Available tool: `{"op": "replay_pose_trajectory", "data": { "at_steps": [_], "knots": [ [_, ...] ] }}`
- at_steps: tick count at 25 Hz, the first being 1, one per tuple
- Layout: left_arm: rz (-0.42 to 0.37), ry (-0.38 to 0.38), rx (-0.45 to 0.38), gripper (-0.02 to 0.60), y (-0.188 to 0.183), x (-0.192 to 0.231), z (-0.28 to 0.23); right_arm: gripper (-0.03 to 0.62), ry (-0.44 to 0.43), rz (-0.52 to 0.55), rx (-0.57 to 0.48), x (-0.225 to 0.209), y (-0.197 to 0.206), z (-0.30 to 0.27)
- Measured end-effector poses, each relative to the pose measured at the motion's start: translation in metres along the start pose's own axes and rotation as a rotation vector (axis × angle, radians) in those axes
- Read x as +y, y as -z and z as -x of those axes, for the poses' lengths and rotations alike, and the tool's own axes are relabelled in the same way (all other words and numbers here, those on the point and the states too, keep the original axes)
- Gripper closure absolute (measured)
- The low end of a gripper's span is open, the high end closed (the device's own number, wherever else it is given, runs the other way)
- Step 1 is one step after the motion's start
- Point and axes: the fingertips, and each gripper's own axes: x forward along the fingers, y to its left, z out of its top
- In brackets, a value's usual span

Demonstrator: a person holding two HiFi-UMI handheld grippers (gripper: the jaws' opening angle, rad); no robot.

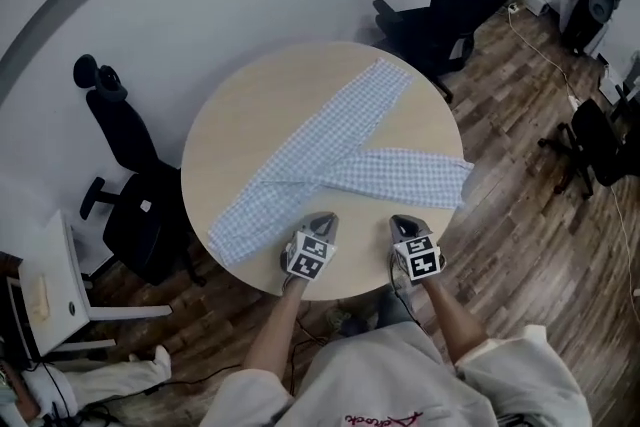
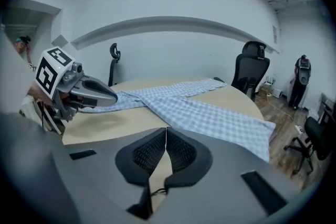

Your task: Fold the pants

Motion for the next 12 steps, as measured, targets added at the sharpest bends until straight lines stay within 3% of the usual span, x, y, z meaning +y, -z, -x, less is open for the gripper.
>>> {"op": "replay_pose_trajectory", "data": {
  "at_steps": [4,7,9,11,12],
  "knots": [
    [-0.051,0.033,0.049,0.549,-0.011,-0.009,-0.035,0.563,0.075,0.002,0.038,-0.056,0.028,0.007],
    [-0.105,0.039,0.091,0.548,-0.019,-0.012,-0.065,0.562,0.086,0.01,0.082,-0.095,0.048,0.007],
    [-0.17,0.038,0.145,0.548,-0.016,-0.016,-0.083,0.547,0.075,0.095,0.128,-0.115,0.061,0.004],
    [-0.263,0.048,0.212,0.53,-0.009,-0.018,-0.099,0.472,0.069,0.266,0.178,-0.128,0.069,0.0],
    [-0.315,0.059,0.245,0.464,-0.005,-0.019,-0.106,0.462,0.064,0.363,0.203,-0.133,0.072,-0.003]
  ]
}}
